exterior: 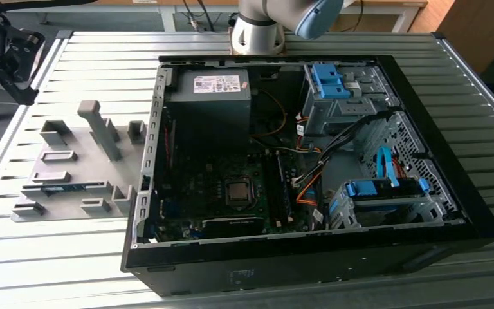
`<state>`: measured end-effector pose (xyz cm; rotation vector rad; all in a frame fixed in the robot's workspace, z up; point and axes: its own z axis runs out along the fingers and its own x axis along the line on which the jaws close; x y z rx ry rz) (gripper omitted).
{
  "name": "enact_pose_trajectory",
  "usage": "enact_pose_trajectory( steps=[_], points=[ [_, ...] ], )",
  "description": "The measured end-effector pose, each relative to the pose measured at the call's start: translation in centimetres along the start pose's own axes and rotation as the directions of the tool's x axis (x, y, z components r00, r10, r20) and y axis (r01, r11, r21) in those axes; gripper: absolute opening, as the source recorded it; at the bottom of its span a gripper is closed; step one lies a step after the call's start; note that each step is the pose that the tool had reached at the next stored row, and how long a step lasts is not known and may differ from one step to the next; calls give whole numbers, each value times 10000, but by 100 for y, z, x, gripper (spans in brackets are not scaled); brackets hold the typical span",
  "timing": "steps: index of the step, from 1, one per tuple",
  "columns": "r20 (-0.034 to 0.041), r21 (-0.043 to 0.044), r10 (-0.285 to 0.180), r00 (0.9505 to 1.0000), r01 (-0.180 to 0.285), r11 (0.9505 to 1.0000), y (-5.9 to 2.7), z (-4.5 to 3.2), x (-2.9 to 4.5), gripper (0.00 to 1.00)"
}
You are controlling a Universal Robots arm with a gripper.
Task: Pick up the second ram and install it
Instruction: 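Pick up the second ram and move it above second insertion slot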
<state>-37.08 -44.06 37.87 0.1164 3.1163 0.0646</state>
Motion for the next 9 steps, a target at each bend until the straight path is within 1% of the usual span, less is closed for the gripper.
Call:
enact_pose_trajectory(
  steps=[7, 9],
  points=[
    [0, -1, -2, 10000, 2, 10000, -1, 0, 1, 11],
    [-2, -2, -73, 10000, 73, 10000, -1, 0, 1, 11]
  ],
)
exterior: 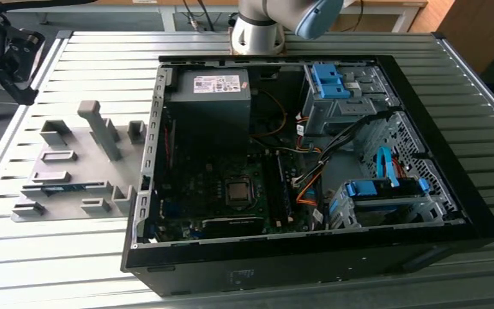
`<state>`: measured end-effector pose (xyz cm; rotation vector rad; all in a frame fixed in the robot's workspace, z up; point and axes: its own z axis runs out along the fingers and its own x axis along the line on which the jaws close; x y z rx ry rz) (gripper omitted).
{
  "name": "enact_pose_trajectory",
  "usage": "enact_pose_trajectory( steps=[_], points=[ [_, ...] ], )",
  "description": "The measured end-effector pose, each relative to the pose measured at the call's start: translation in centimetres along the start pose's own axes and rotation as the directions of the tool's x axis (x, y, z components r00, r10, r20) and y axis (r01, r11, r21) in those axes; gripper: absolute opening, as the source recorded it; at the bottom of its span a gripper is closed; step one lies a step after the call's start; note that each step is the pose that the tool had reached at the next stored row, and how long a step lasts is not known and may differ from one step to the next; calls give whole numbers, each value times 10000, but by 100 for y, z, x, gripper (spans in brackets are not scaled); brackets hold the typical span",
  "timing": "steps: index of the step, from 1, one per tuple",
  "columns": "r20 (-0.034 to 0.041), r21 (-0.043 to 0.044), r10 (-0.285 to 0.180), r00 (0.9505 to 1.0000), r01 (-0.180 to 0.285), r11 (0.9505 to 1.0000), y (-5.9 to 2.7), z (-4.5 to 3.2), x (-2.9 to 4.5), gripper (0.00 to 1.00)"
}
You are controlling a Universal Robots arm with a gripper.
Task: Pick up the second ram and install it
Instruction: 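Pick up the second ram and move it above second insertion slot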
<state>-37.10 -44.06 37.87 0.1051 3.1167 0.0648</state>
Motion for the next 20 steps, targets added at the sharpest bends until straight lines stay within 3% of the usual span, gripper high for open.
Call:
enact_pose_trajectory(
  steps=[4, 9, 16, 20],
  points=[
    [-28, -14, -652, 9979, 652, 9979, 0, 2, 0, 11],
    [-64, -37, -1544, 9880, 1544, 9880, 0, 6, 0, 11],
    [-107, -71, -2683, 9633, 2683, 9633, -1, 12, 0, 11],
    [-128, -93, -3303, 9438, 3302, 9439, -1, 16, 1, 11]
  ],
)
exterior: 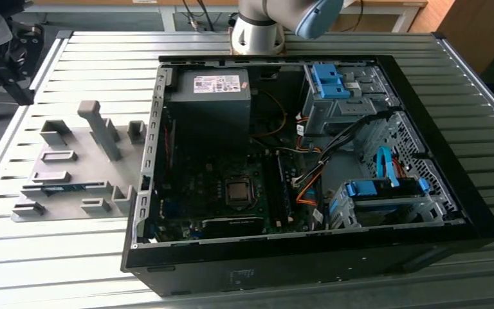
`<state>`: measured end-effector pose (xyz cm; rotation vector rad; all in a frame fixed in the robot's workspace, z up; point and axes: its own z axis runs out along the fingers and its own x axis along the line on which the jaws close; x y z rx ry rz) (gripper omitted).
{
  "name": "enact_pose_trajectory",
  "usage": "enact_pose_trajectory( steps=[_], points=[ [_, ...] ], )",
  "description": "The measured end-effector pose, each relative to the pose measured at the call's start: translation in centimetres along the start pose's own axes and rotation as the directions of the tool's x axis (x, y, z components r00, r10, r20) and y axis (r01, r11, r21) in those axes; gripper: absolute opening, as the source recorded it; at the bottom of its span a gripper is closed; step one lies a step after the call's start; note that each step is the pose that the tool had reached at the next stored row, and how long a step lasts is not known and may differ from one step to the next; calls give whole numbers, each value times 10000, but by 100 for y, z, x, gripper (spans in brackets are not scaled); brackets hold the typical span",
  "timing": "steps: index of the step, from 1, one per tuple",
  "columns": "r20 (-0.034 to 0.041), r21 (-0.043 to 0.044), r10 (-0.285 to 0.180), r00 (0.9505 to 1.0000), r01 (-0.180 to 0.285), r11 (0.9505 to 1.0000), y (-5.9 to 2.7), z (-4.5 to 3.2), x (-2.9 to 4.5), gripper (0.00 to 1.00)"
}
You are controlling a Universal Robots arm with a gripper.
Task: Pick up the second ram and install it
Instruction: 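Pick up the second ram and move it above second insertion slot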
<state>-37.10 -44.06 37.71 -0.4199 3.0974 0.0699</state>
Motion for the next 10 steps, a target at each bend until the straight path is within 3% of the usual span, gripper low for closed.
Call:
enact_pose_trajectory(
  steps=[5, 10],
  points=[
    [-34, -18, -810, 9967, 810, 9967, 0, 4, 1, 11],
    [-67, -32, -1599, 9871, 1599, 9871, 0, 9, 2, 11]
  ],
)
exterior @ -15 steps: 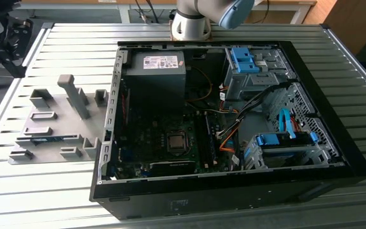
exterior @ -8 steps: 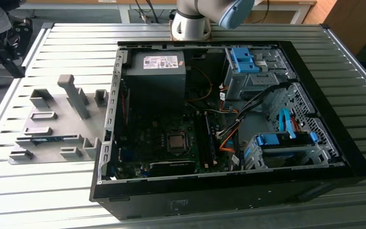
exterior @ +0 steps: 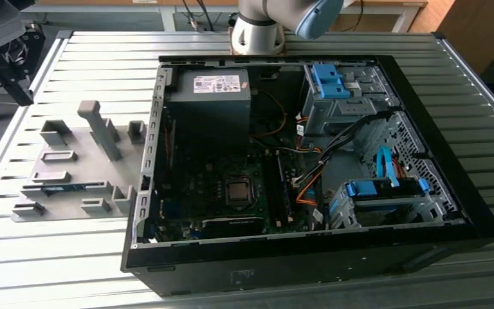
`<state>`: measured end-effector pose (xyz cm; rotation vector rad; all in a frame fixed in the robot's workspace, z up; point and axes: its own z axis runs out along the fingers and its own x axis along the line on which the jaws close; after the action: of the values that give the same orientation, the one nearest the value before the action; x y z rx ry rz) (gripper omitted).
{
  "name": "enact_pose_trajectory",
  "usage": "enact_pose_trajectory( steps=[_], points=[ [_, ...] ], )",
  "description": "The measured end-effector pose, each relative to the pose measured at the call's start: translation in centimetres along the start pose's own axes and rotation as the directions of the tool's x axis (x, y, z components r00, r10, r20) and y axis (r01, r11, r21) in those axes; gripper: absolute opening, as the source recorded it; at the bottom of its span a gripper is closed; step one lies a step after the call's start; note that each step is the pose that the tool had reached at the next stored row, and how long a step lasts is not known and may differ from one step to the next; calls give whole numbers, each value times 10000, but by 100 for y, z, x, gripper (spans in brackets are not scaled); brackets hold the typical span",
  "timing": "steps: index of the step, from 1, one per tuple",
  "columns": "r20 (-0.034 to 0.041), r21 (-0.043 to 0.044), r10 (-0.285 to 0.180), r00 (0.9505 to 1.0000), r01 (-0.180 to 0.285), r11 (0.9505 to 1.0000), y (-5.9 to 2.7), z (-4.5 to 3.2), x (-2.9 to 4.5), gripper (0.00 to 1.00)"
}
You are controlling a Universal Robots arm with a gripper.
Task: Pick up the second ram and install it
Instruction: 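Pick up the second ram and move it above second insertion slot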
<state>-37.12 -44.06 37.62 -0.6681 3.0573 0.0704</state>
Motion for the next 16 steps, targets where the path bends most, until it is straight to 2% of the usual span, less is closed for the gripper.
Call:
enact_pose_trajectory(
  steps=[4, 7, 12, 16],
  points=[
    [-32, 0, -603, 9982, 603, 9982, 0, 3, 0, 11],
    [-55, -4, -1061, 9943, 1061, 9944, 0, 5, 0, 11],
    [-83, -10, -1644, 9864, 1644, 9864, 0, 8, 1, 11],
    [-105, -23, -2135, 9769, 2135, 9769, 1, 8, 3, 11]
  ],
)
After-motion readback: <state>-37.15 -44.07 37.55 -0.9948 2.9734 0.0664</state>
